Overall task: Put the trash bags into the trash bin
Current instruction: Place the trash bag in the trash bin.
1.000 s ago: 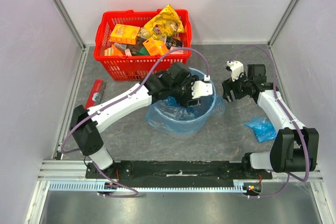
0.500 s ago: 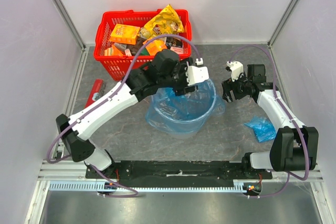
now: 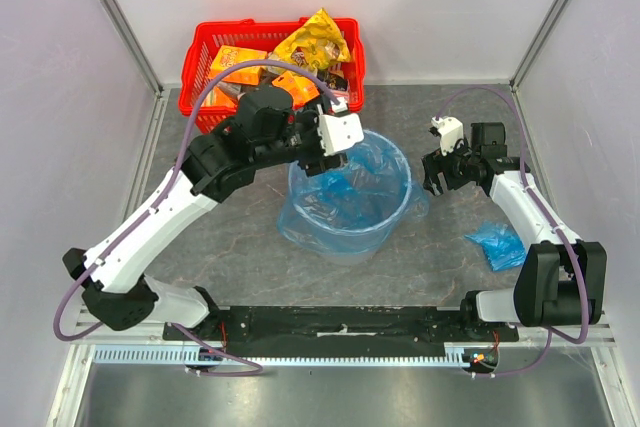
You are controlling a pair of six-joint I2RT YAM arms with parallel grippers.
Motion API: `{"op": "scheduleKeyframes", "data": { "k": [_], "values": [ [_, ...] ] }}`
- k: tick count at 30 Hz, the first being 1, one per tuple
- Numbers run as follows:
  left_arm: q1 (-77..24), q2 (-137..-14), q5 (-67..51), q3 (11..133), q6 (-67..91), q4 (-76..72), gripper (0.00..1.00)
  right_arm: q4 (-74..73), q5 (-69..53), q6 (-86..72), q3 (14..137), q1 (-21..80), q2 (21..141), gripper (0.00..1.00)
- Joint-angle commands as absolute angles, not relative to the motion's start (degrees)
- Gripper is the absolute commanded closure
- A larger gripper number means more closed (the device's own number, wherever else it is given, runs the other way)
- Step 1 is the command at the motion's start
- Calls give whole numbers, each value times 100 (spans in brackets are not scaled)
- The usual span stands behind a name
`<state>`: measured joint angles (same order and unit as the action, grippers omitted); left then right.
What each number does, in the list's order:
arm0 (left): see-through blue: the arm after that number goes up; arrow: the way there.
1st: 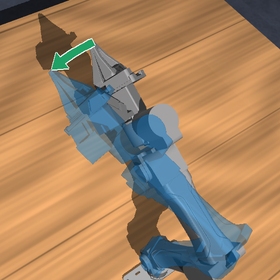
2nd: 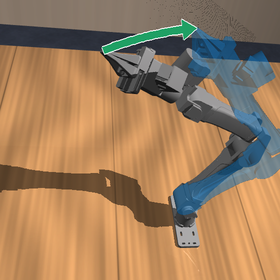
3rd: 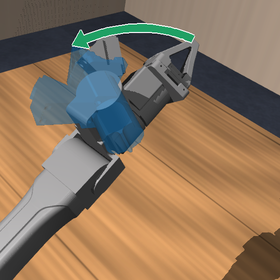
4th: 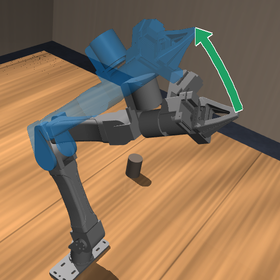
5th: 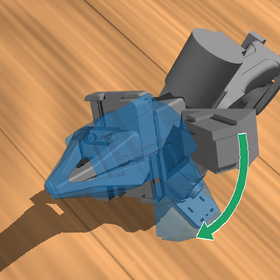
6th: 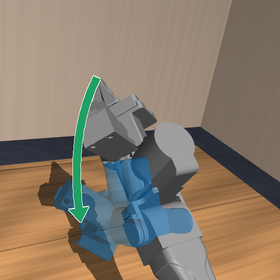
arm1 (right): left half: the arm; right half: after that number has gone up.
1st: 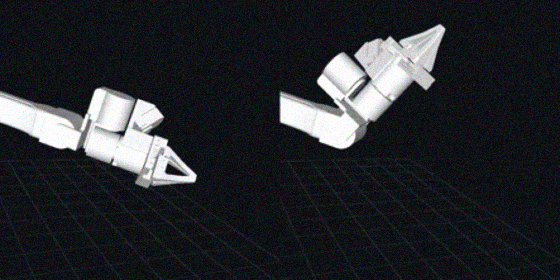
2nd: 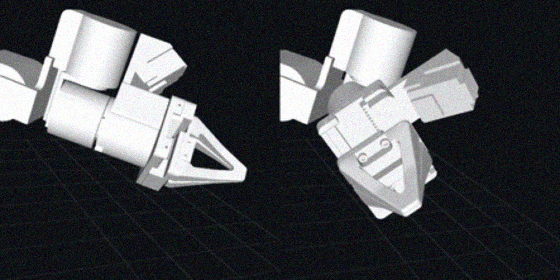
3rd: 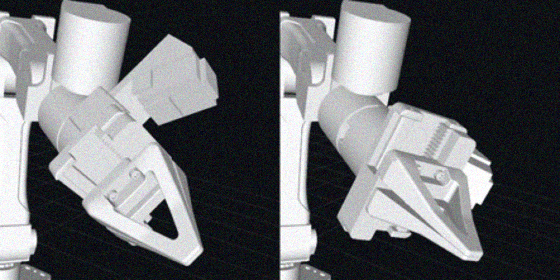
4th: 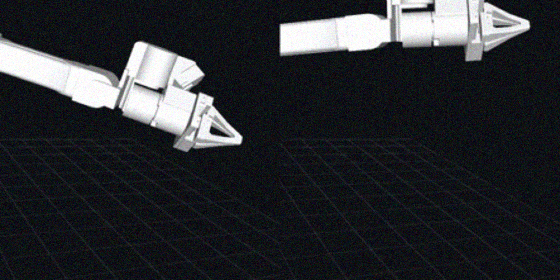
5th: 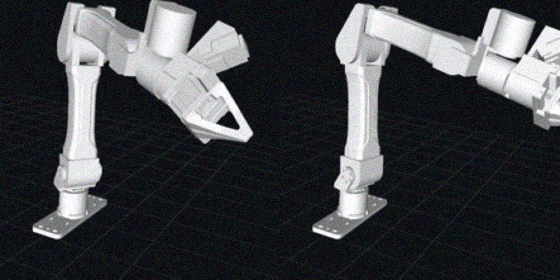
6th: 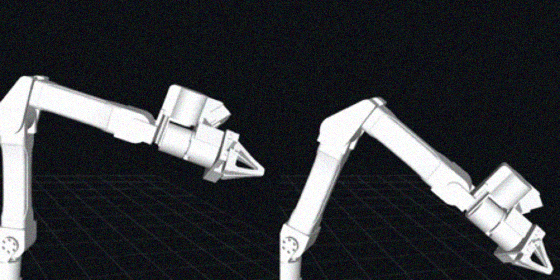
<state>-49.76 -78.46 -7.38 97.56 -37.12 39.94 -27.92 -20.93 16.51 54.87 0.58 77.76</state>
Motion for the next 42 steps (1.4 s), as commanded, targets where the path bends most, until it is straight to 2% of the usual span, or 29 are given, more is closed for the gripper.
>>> {"op": "scheduleKeyframes", "data": {
  "k": [1,13,28,42],
  "values": [
    [-4790,-7743,-729,9853,-3832,4736,25,-2777,-2162,1731,5634,35,7805,16],
    [-4737,-8217,-1133,8807,-3972,4580,26,-2804,-2153,1740,5634,35,7840,14],
    [-4737,-9281,-1248,8341,-4263,4342,27,-2856,-2206,1758,5651,35,7937,13],
    [-4737,-9361,-1151,7726,-4245,4017,27,-2900,-2233,1767,5686,35,8024,11]
  ]
}}
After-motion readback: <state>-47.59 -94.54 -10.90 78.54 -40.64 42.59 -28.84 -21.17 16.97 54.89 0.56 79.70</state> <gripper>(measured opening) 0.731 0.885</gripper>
